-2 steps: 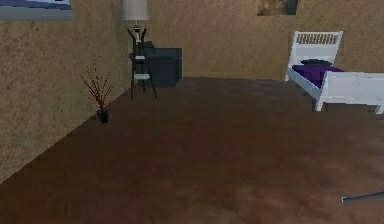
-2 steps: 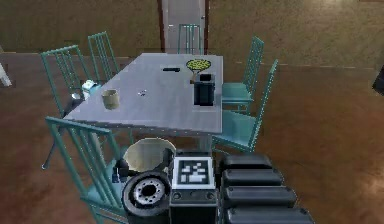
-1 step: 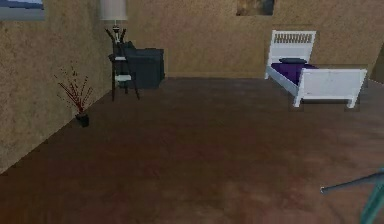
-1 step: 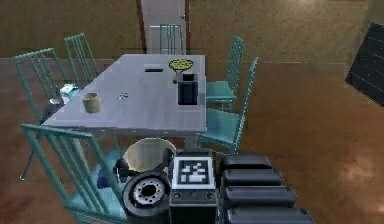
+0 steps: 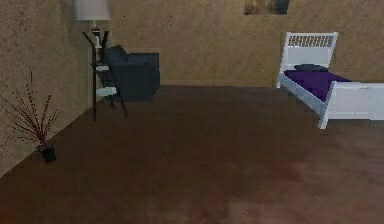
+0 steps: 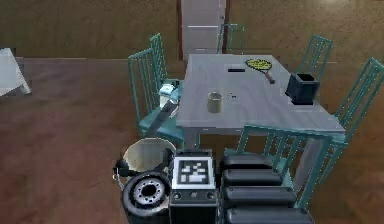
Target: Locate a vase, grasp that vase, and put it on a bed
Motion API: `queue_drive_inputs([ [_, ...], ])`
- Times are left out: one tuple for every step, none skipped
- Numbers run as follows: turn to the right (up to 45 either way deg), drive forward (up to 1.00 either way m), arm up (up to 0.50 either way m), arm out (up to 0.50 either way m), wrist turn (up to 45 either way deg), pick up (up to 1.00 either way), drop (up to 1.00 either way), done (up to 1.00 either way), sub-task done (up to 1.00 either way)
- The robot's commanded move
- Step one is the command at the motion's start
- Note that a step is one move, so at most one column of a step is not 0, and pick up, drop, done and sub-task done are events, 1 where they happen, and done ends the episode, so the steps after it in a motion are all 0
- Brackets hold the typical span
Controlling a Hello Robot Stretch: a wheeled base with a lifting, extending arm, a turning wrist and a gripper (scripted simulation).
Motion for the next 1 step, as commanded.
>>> queue_drive_inputs([
  [36.0,0.00,0.00,0.00,0.0,0.00,0.00,0.00,0.00],
])
